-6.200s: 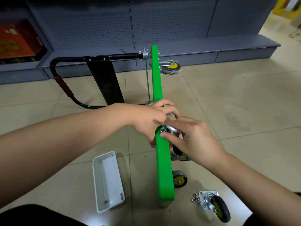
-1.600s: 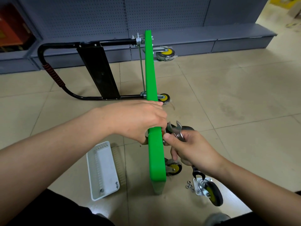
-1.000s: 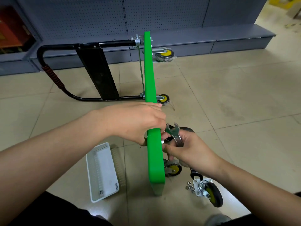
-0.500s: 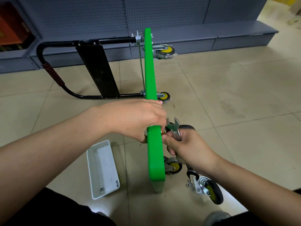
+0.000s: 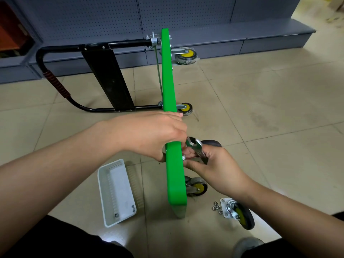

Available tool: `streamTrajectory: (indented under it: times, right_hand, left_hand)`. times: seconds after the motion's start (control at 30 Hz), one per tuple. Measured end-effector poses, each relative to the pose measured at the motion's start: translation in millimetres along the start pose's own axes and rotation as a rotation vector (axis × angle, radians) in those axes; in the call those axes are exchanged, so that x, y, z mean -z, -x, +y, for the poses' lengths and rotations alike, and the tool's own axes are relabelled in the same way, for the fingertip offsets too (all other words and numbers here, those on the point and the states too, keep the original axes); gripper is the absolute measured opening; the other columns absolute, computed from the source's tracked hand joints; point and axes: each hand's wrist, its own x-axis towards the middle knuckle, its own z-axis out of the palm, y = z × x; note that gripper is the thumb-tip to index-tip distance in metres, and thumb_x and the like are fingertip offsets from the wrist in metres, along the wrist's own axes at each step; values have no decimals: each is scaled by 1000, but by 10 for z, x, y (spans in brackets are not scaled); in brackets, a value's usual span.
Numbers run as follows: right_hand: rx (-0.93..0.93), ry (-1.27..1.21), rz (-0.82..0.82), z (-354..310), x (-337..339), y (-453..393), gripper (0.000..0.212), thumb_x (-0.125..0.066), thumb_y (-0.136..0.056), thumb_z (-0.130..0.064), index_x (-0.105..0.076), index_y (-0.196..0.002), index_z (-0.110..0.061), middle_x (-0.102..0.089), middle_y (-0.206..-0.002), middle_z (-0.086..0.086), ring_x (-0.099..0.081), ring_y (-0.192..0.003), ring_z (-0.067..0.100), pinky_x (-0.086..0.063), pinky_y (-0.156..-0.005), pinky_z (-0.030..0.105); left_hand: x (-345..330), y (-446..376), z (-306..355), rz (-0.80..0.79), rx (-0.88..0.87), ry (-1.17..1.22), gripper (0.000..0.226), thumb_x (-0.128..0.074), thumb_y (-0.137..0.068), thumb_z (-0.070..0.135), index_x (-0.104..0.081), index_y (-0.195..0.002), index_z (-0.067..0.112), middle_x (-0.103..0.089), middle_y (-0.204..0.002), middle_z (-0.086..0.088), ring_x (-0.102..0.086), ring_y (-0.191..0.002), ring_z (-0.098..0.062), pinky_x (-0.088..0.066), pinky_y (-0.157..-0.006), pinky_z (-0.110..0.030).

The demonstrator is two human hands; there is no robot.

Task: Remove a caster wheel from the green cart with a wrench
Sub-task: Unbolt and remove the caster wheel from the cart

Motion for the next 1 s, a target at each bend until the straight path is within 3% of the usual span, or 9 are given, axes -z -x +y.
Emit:
streamTrajectory:
  times: [0.1,0.3,0.37,0.43,0.5,0.63,0.83,0.93,1.0]
  right_hand:
    - [16,25,7,3,-21,-1,8,-77,-88,-12,-78,-96,-16,-76,-93,-15,-70,-94,0,-50,-81,17]
    - [-175,-76,-60,-44,-42,-22,8,-71,-94,-20,-75,-95,-14,-78,-91,-3,-73,-91,13,-56,-91,45]
    - [-215,-138,-54,-107,-34,-38,9,-69,-95,-15,-75,-91,-10,-78,-86,1,-74,-83,16,-57,-87,41]
    - [-321,-279,-27,-164,-34,-48,10,-67,-96,-10,-73,-88,-6,-76,-81,6,-68,-60,11,-56,-63,28]
    - [-490,-448,-28,-219,-19,-61,13,-65,-97,-9,-67,-84,-3,-70,-76,10,-42,-37,6,-34,-38,19]
    - [-617,-550,-87,-269,50,-104,17,-66,-96,-13,-61,-87,-1,-69,-69,10,-26,-35,7,-20,-36,16]
    - [-497,-423,-163,-271,172,-119,17,-67,-96,-16,-69,-91,0,-75,-78,11,-29,-36,7,-22,-35,20]
    - [-262,-177,-166,-247,185,-86,12,-76,-88,-6,-75,-101,-7,-77,-90,10,-68,-62,10,-54,-62,21]
    - [-176,-92,-136,-173,145,-66,15,-79,-86,-8,-76,-100,-13,-78,-92,2,-73,-89,13,-56,-88,29]
  left_hand:
    - [-4,6,-6,11,-4,-2,29,-78,-73,39,-67,-94,23,-57,-91,8,-57,-98,-13,-26,-123,-40]
    - [4,17,-11,4,-13,22,34,-79,-75,37,-69,-105,26,-61,-99,9,-59,-105,-13,-26,-123,-40]
    - [9,17,-10,15,-18,30,34,-80,-73,36,-69,-104,26,-61,-98,9,-58,-104,-13,-26,-122,-40]
    - [8,17,-16,17,-18,31,36,-80,-72,35,-68,-104,26,-61,-98,8,-57,-104,-13,-25,-123,-40]
    - [4,16,-21,8,-15,25,38,-80,-71,35,-68,-106,27,-61,-100,9,-57,-105,-13,-24,-123,-40]
    - [-7,9,-19,17,-15,30,36,-80,-72,36,-68,-105,28,-60,-99,9,-58,-104,-13,-26,-123,-40]
    - [-10,1,-26,9,-11,38,32,-79,-75,37,-68,-104,28,-61,-99,10,-58,-106,-12,-22,-124,-37]
    - [-16,7,-24,8,-7,37,30,-77,-75,38,-68,-100,26,-60,-96,10,-57,-103,-12,-22,-124,-36]
    - [-21,10,-28,5,-7,32,31,-77,-74,36,-68,-101,25,-60,-97,9,-58,-103,-13,-22,-124,-37]
